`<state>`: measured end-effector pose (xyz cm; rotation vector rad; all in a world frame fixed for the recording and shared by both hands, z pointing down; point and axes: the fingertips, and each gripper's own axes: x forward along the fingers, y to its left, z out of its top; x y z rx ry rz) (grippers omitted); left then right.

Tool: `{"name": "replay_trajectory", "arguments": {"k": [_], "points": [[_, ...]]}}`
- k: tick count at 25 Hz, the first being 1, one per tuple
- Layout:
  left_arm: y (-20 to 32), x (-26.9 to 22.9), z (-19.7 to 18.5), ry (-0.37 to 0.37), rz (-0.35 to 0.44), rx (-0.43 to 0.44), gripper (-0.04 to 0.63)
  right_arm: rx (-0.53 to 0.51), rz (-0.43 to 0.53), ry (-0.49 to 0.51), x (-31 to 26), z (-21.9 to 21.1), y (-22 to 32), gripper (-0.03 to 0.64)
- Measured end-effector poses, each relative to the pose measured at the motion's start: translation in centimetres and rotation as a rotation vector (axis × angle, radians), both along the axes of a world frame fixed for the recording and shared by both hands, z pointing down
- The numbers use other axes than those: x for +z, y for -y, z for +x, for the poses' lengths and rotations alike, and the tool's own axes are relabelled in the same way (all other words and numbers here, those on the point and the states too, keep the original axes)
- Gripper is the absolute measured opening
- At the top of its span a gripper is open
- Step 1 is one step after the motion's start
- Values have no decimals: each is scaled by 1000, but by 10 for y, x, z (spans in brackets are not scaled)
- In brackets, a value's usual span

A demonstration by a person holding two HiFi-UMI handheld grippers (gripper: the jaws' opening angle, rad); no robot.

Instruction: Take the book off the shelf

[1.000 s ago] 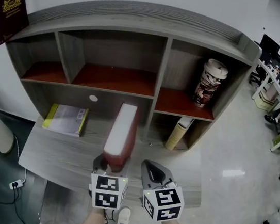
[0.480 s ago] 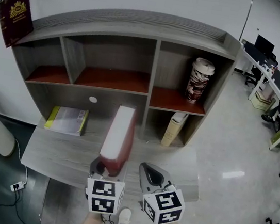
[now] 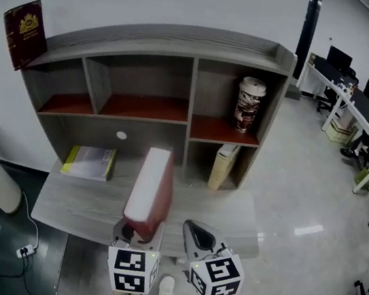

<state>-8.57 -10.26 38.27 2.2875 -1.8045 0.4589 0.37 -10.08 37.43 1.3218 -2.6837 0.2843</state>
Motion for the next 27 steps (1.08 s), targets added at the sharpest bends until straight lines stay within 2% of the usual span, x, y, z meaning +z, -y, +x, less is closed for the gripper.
{"name": "replay_trajectory", "arguments": {"k": [14, 27], "points": [[-60, -20, 4, -3, 26, -6, 239, 38, 60, 2, -22, 19, -50, 8], [-104, -27, 1, -2, 31, -31, 238, 50, 74, -14, -27, 33, -98, 8]]}}
